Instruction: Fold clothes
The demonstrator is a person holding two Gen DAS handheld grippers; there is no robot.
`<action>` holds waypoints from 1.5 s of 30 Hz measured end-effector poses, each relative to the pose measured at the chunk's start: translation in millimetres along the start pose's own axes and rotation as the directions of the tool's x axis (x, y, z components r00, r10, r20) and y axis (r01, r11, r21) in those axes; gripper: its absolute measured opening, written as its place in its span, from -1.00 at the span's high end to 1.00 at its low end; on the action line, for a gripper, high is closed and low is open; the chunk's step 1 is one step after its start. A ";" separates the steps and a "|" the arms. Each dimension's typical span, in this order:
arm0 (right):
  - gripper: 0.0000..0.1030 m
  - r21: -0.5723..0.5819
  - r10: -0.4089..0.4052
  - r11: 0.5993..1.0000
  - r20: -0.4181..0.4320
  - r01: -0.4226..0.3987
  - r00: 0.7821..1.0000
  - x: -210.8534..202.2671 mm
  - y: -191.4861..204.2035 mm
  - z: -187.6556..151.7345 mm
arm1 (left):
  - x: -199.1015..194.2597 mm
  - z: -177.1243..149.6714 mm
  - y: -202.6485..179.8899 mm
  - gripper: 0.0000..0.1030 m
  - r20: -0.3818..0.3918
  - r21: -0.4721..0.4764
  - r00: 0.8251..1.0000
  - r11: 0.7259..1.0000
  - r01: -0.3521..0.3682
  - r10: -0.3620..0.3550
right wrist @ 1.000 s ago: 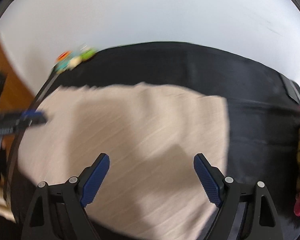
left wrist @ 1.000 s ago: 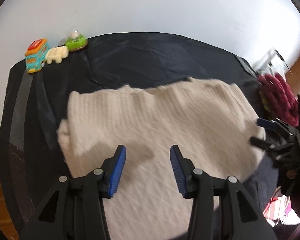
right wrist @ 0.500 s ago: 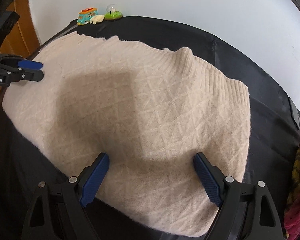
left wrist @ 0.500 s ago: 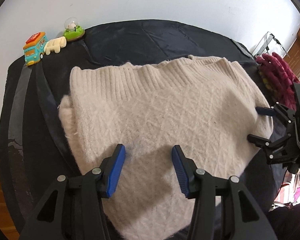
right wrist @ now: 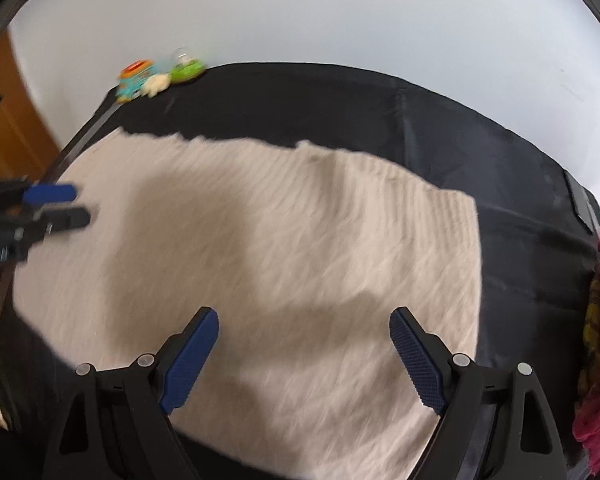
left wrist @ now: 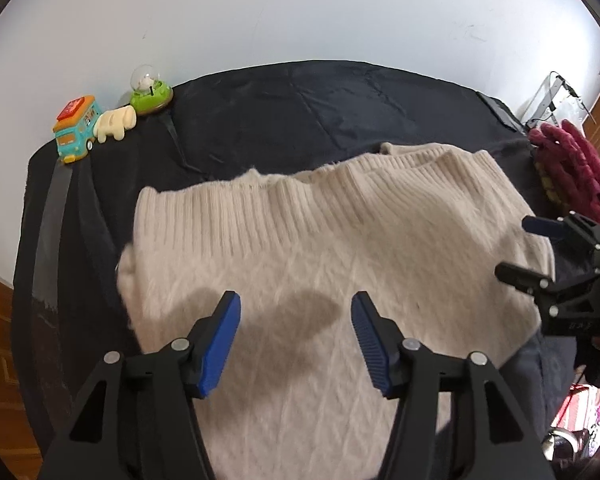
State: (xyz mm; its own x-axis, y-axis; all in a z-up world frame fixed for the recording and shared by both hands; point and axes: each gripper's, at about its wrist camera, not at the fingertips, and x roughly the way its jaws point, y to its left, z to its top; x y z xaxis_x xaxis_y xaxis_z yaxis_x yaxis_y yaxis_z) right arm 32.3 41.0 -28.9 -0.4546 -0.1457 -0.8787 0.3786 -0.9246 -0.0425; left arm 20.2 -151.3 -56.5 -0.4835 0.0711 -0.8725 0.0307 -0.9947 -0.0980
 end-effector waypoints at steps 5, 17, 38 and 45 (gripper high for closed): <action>-0.73 0.085 -0.009 0.996 -0.048 0.013 0.999 21.7 -12.6 8.8 | 19.5 4.5 1.0 -0.41 -0.032 -0.030 0.999 0.999 -0.037 0.036; -0.99 0.103 0.046 0.994 -0.004 -0.045 0.999 46.3 -15.4 -0.6 | 30.0 0.5 -3.8 -0.59 -0.004 -0.008 0.999 0.999 -0.051 0.051; -0.99 0.070 0.032 0.997 0.183 -0.046 0.983 38.7 -18.0 -23.3 | 31.1 -5.8 -3.3 -0.68 0.034 -0.021 0.999 0.999 -0.036 0.036; -0.99 0.066 0.034 0.997 0.191 -0.048 0.981 37.3 -17.1 -23.2 | 23.2 -2.3 -13.6 -0.68 0.022 -0.029 0.999 0.999 -0.039 0.040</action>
State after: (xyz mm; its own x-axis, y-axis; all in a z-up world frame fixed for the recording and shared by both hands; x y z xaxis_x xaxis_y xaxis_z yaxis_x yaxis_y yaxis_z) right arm 27.6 59.5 -72.0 -0.5867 -0.2417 -0.7729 0.3457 -0.9378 0.0309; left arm 10.6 -135.9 -76.5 -0.5008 0.0295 -0.8651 0.0755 -0.9941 -0.0776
